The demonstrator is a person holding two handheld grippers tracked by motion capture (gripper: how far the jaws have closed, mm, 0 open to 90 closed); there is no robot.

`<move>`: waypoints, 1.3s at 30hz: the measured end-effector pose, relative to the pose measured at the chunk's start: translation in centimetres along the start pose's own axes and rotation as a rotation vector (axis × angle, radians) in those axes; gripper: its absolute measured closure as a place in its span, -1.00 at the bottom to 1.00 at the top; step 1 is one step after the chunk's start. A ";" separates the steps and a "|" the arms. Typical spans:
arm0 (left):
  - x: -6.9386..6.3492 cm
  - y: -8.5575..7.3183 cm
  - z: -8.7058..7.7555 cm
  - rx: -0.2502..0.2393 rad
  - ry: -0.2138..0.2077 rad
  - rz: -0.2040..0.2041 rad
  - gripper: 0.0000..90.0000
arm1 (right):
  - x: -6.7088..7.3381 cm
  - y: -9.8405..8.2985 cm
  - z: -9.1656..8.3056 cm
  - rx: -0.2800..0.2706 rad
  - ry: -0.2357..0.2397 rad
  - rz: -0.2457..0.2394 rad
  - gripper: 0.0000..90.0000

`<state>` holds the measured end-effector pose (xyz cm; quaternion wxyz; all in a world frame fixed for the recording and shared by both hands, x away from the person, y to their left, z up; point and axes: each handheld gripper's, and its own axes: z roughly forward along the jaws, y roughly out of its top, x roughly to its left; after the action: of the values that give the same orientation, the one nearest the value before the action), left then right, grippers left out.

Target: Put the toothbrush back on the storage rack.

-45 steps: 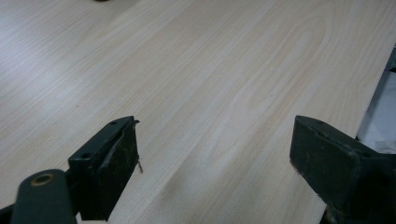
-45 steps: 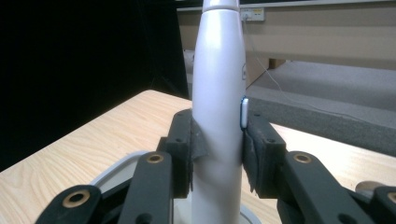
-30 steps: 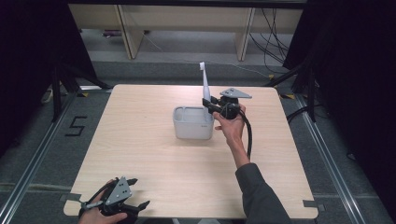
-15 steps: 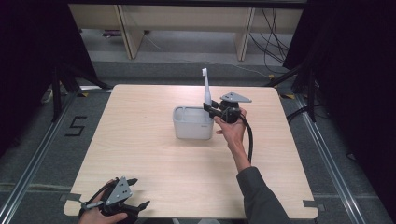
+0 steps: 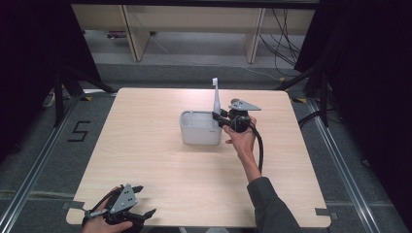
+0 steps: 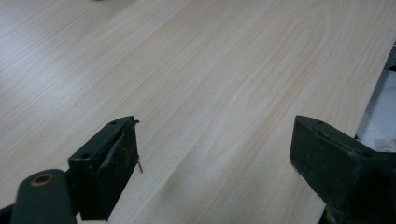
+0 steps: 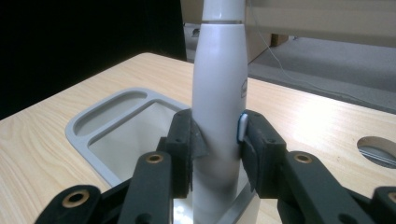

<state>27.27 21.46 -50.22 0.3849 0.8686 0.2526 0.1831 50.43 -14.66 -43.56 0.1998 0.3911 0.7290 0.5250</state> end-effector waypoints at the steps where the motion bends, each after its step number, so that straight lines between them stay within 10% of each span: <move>1: 0.0 0.0 0.0 -0.002 0.002 -0.001 -0.67 | -0.1 0.0 0.0 -0.002 0.001 -0.017 0.47; 19: 0.0 0.1 -0.1 -0.008 0.000 -0.001 -0.67 | -0.1 -0.3 -0.6 -0.023 -0.003 -0.038 0.48; 39: 0.0 0.1 -0.2 -0.006 0.009 0.007 -0.67 | 1.5 0.0 -3.3 -0.005 0.015 0.005 -0.21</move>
<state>27.18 21.49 -50.02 0.3858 0.8675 0.2509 0.1889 47.23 -15.53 -42.19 0.1941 0.3885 0.7283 0.5300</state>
